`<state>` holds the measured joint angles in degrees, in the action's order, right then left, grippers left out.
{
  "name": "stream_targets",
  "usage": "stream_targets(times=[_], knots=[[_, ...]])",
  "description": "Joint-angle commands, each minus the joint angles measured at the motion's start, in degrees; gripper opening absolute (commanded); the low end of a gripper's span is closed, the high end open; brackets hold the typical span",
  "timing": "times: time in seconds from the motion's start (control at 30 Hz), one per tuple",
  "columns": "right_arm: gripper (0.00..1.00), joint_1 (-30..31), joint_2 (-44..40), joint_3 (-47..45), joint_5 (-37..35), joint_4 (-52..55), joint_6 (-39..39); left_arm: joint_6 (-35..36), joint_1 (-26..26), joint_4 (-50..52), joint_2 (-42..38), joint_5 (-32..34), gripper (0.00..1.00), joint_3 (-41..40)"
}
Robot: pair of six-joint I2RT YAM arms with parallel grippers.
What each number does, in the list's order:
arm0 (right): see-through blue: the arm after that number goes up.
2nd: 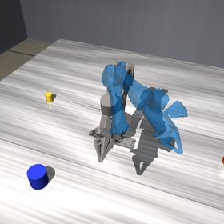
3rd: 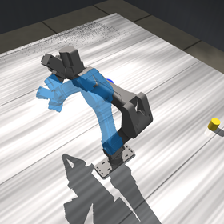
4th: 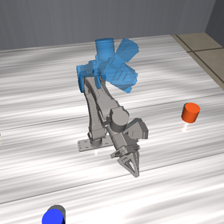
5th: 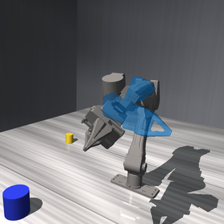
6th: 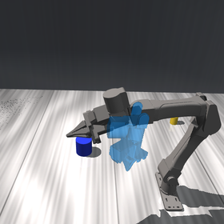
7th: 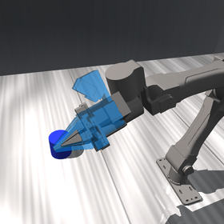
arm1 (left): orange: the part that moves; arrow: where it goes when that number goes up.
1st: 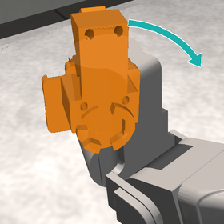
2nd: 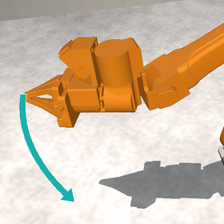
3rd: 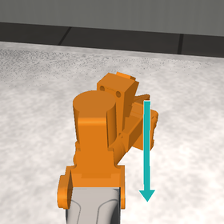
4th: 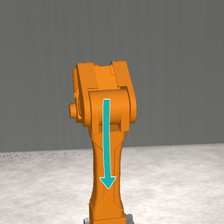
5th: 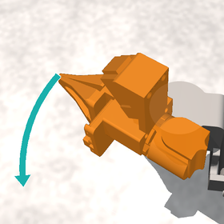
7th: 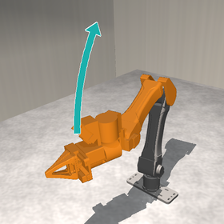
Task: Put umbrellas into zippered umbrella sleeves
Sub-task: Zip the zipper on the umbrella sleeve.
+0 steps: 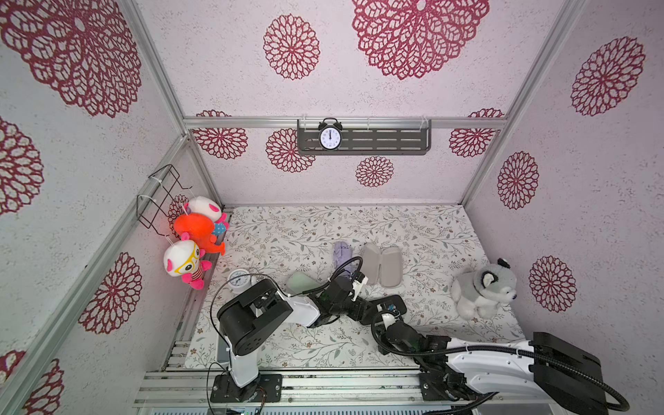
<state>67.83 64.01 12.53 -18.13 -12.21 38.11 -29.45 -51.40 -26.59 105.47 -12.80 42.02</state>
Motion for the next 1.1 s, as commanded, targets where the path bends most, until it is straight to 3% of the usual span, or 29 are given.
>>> stream_targets(times=[0.0, 0.2, 0.43, 0.6, 1.07], knots=[[0.0, 3.6, 4.1, 5.0, 3.2, -5.0, -1.5, -3.9, -0.9, 7.1, 0.7, 3.8, 0.47, -3.2], [0.0, 5.3, 11.9, 8.1, 5.5, -13.6, -1.2, -7.1, -1.1, 7.3, -0.4, 6.2, 0.41, -5.0], [0.0, 6.2, 16.8, 11.7, 1.5, -18.6, 0.4, -9.9, -1.5, 7.7, -3.2, 9.0, 0.39, -7.5], [0.0, 6.1, 19.0, 15.4, -0.3, -14.6, -0.1, -15.2, -1.7, 4.1, -6.1, 9.5, 0.31, -12.3], [0.0, 6.1, -0.1, 2.5, -4.2, 4.3, 7.8, -20.2, -11.5, 6.8, -14.2, 11.0, 0.4, -17.1]])
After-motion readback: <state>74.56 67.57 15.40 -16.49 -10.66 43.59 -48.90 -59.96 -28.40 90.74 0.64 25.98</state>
